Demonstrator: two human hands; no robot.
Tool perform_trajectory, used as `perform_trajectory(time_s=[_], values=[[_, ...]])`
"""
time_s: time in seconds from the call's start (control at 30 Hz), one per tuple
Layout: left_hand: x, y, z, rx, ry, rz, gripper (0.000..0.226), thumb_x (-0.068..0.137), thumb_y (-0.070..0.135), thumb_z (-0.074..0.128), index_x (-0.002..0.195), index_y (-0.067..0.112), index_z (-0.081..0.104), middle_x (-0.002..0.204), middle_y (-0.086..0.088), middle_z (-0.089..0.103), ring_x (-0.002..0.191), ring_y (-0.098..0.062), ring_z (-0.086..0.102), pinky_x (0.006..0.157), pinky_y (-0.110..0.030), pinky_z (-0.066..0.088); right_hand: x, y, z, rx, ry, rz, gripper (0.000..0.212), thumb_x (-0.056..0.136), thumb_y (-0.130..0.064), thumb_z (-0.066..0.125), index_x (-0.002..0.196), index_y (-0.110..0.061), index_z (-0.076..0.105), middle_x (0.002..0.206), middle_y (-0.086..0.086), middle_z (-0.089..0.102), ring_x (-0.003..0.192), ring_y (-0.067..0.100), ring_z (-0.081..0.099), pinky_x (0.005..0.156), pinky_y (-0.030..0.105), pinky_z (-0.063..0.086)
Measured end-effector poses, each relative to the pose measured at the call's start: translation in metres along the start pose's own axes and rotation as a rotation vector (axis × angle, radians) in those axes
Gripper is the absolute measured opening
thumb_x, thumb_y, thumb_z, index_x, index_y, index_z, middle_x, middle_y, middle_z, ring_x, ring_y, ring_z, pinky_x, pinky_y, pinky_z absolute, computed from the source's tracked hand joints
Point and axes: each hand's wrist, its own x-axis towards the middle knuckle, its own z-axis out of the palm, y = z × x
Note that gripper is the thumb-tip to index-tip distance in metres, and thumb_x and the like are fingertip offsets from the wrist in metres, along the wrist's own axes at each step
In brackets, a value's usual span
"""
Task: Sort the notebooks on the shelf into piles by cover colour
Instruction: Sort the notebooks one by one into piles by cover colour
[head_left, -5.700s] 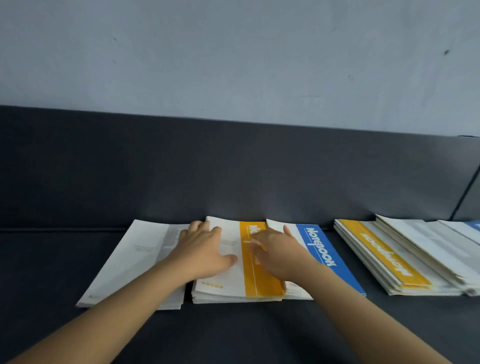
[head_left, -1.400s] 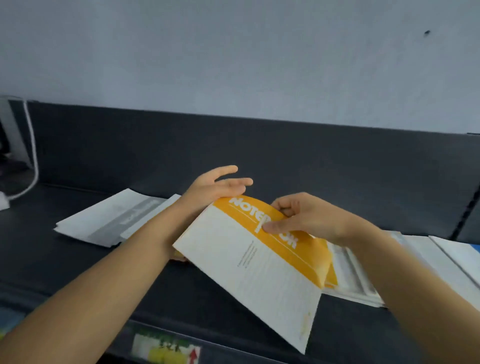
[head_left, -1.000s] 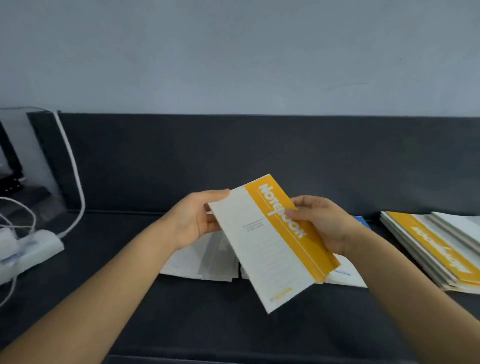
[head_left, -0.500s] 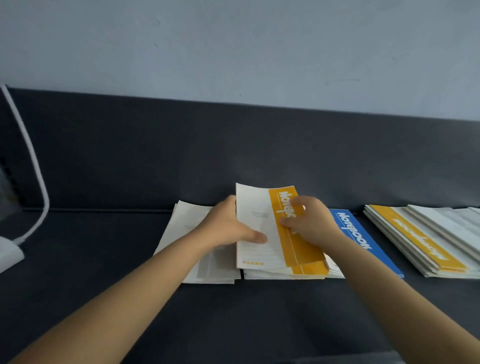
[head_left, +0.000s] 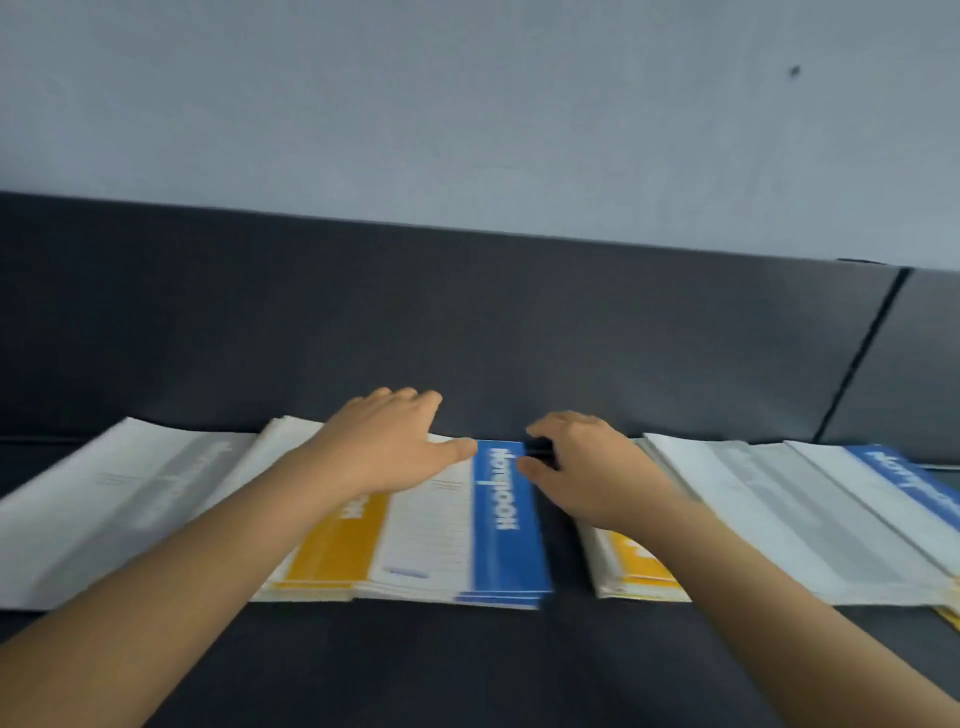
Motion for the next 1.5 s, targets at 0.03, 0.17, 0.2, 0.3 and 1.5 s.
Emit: perform_trajectory(time_s=[0.03,0.17,0.2,0.3,1.5], values=[[0.005,0.026,0.004,-0.008,0.003,0.015,0.074,0.091,0.069,0.034,0.148,0.022,0.031,0.153,0.000,0.037,0.139,-0.023,0.035,0.106,-0.038,0.034,-0.006,0.028,-0.008,-0.045,-0.005,0.012,0.046,0.094,-0.045,0.049,0.132,-0.020,0.051,0.135,-0.001,0.052,0.125,0.022,0.045,0.102,0.034,0.040],[0.023,0.121,0.018,0.033,-0.028,0.083,0.078,0.090,0.072,0.032,0.148,0.020,0.031,0.151,0.000,0.040,0.136,-0.023,0.039,0.105,-0.039,0.037,-0.036,0.128,-0.035,-0.227,-0.096,0.163,0.054,0.092,-0.052,0.046,0.134,-0.020,0.046,0.138,0.000,0.048,0.127,0.025,0.044,0.103,0.037,0.038],[0.026,0.142,0.022,0.031,-0.026,0.096,0.076,0.090,0.072,0.033,0.145,0.020,0.035,0.147,0.000,0.045,0.133,-0.023,0.041,0.103,-0.039,0.039,-0.042,0.148,-0.039,-0.233,-0.109,0.205,0.056,0.091,-0.055,0.045,0.134,-0.018,0.046,0.137,0.001,0.049,0.126,0.025,0.044,0.101,0.037,0.038],[0.034,0.194,0.034,-0.009,-0.009,0.132,0.067,0.088,0.073,0.036,0.132,0.023,0.047,0.136,0.001,0.054,0.125,-0.022,0.048,0.095,-0.037,0.042,-0.056,0.193,-0.044,-0.177,-0.169,0.331,0.060,0.090,-0.061,0.042,0.125,-0.013,0.050,0.129,0.004,0.053,0.119,0.024,0.048,0.094,0.035,0.039],[0.025,0.105,0.005,-1.415,0.325,-0.159,0.051,0.085,-0.004,0.065,0.129,0.019,0.055,0.112,0.002,0.068,0.101,-0.017,0.065,0.084,-0.037,0.055,-0.012,0.089,-0.027,1.005,0.142,0.340,0.053,0.081,-0.014,0.073,0.130,-0.008,0.053,0.113,0.004,0.063,0.100,0.022,0.063,0.086,0.037,0.052]])
